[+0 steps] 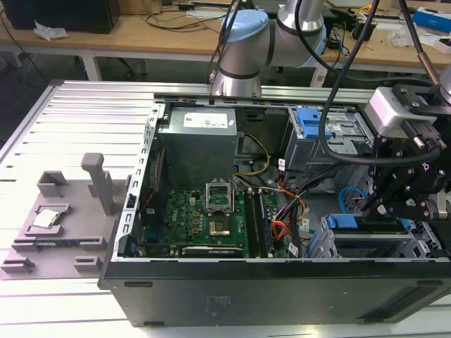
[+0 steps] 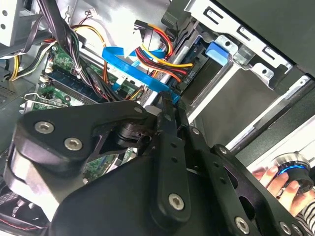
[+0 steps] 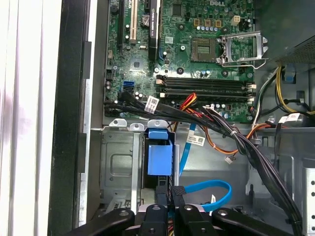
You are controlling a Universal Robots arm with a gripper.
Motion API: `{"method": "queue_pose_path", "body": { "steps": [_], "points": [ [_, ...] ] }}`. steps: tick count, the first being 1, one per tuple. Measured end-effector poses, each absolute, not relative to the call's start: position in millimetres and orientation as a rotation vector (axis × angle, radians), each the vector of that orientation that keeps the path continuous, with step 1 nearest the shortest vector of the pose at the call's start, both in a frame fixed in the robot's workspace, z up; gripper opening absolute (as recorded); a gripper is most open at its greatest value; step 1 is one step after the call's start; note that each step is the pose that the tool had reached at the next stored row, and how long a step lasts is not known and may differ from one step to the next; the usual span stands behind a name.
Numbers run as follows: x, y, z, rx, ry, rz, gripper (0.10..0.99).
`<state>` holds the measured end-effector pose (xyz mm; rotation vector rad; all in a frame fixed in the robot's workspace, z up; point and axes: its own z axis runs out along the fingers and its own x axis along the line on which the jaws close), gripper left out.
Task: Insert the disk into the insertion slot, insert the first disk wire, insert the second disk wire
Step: 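Insert the second disk wire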
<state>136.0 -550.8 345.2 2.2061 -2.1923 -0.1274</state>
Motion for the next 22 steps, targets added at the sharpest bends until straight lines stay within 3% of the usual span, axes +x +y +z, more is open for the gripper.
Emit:
{"method": "queue_pose_path", "body": {
  "steps": [17, 18, 19, 22],
  "points": [
    [136.7, -551.1, 340.0, 2.198, -2.185, -0.109, 0.161],
    [136.7, -551.1, 340.1, 2.197, -2.185, -0.109, 0.169],
    [136.7, -551.1, 340.7, 2.197, -2.185, -0.109, 0.235],
    [136.6, -551.0, 357.8, 2.197, -2.185, -0.109, 0.235]
  ]
}}
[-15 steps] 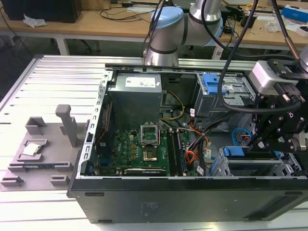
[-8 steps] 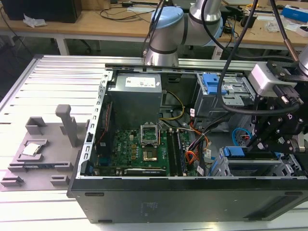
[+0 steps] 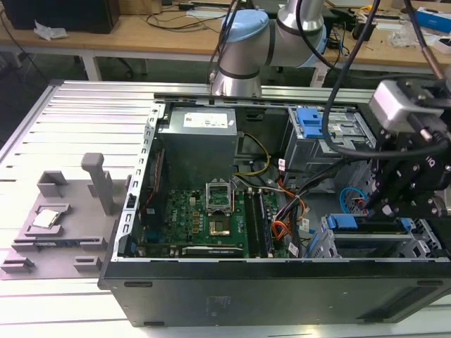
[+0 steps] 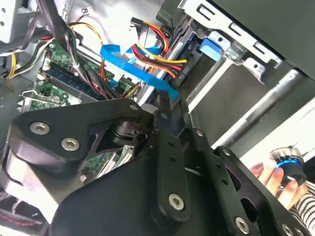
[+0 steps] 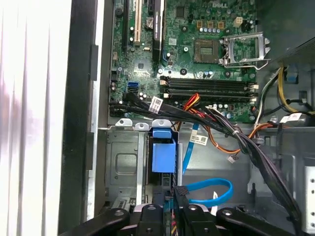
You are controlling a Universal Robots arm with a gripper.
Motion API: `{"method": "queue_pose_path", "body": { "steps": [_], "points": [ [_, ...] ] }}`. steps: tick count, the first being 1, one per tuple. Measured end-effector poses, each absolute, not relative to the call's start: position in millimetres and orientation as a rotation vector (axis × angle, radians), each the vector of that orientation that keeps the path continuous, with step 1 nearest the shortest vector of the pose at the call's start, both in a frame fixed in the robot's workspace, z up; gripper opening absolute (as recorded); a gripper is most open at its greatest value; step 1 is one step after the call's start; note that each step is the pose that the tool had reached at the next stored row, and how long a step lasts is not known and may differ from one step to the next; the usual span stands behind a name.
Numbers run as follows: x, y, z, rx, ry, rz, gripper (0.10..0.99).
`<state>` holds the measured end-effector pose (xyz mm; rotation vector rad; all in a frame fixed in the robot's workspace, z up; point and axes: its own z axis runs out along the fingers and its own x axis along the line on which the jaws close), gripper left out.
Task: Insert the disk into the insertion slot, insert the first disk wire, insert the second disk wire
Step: 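Insert the second disk wire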
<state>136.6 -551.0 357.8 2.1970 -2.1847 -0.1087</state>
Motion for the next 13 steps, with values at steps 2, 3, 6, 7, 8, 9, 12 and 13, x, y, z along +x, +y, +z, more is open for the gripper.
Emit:
{"method": "queue_pose_path", "body": {
  "steps": [2, 3, 6, 7, 8, 9, 12, 13],
  "points": [
    [136.6, -550.4, 364.1, 2.197, -2.184, -0.108, 0.235],
    [136.4, -550.4, 370.7, 2.197, -2.184, -0.107, 0.157],
    [136.3, -550.4, 381.4, 2.198, -2.184, -0.107, 0.106],
    [136.3, -550.4, 382.1, 2.198, -2.184, -0.107, 0.106],
    [136.3, -550.4, 382.1, 2.198, -2.184, -0.107, 0.106],
    [136.3, -550.4, 382.2, 2.198, -2.184, -0.107, 0.106],
    [136.3, -550.4, 382.3, 2.198, -2.184, -0.107, 0.106],
    [136.3, -550.4, 382.3, 2.198, -2.184, -0.107, 0.106]
  ]
}}
